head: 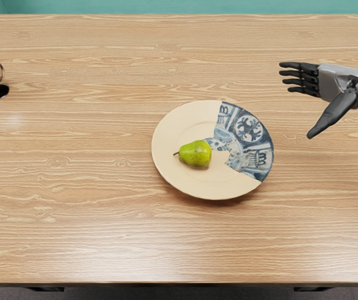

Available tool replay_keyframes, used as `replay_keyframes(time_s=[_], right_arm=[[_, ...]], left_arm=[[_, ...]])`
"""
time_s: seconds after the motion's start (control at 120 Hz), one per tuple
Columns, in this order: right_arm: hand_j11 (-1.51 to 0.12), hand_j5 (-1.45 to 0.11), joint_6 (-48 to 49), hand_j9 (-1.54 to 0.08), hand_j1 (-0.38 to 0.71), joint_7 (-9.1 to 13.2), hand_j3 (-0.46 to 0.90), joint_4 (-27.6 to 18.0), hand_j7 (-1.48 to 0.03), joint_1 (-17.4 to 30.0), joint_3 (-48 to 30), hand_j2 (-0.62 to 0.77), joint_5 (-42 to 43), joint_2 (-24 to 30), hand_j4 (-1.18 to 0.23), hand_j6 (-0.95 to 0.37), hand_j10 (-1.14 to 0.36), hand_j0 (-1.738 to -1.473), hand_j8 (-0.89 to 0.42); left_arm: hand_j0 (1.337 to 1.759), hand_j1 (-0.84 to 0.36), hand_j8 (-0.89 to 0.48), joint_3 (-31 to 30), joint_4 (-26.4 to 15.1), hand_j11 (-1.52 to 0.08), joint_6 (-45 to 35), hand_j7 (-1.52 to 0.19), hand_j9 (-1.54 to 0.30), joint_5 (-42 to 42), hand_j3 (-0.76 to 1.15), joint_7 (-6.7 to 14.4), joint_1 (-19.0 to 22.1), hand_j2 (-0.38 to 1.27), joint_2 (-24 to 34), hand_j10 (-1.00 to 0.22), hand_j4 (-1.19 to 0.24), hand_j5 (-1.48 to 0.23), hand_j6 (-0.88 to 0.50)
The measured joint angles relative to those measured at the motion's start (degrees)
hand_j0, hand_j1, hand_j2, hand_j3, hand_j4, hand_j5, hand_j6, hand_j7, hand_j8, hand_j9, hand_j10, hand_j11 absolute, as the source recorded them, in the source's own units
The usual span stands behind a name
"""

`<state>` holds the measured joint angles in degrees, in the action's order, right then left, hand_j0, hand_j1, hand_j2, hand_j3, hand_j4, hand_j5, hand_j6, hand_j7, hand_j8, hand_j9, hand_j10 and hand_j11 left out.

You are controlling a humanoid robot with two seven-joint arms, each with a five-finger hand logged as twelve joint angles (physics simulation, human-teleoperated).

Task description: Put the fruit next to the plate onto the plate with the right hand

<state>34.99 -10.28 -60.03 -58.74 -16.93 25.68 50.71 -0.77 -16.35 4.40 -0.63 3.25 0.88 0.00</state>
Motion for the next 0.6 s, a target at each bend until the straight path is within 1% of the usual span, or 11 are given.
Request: replay_keyframes(time_s=[0.6], right_arm=[[-0.03,-0.03,0.0,-0.03,-0.33,0.0,0.0,0.0,-0.03,0.0,0.0,0.0,-0.01,0.01,-0.02,-0.02,-0.02,-1.658,-0.02]], left_arm=[[1.658,0.35,0.0,0.0,0.0,0.0,0.0,0.0,0.0,0.0,0.0,0.0,0.0,0.0,0.0,0.0,0.0,0.0,0.0]])
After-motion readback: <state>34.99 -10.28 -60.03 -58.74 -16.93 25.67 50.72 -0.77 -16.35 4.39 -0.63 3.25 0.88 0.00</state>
